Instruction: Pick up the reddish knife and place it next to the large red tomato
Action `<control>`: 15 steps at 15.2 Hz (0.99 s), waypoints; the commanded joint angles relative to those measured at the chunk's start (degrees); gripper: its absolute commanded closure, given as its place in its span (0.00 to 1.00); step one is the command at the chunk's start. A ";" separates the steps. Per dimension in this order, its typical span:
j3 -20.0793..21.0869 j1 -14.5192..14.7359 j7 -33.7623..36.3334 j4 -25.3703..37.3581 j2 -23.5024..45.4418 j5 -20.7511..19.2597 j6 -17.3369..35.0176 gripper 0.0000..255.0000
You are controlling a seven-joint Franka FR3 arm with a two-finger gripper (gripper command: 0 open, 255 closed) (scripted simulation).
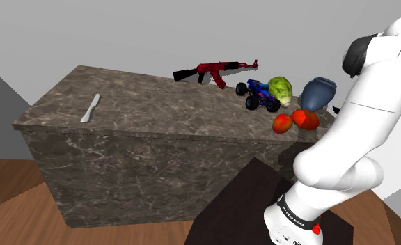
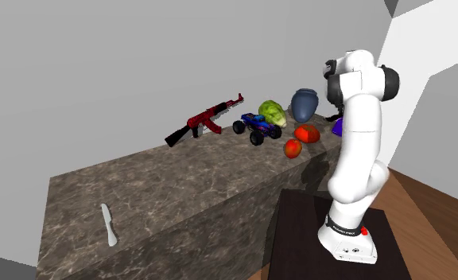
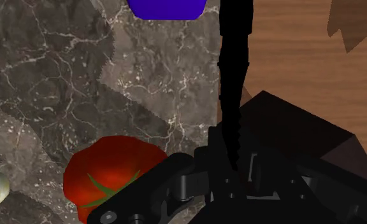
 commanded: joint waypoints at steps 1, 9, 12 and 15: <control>0.57 -4.53 -3.98 4.53 4.69 3.81 -1.31 1.00; 4.65 -21.12 -12.60 21.68 18.54 13.02 -6.56 1.00; 4.71 -20.43 -12.76 19.17 18.56 13.12 -4.23 1.00; 4.83 -19.88 -12.94 16.90 18.72 13.32 -2.00 1.00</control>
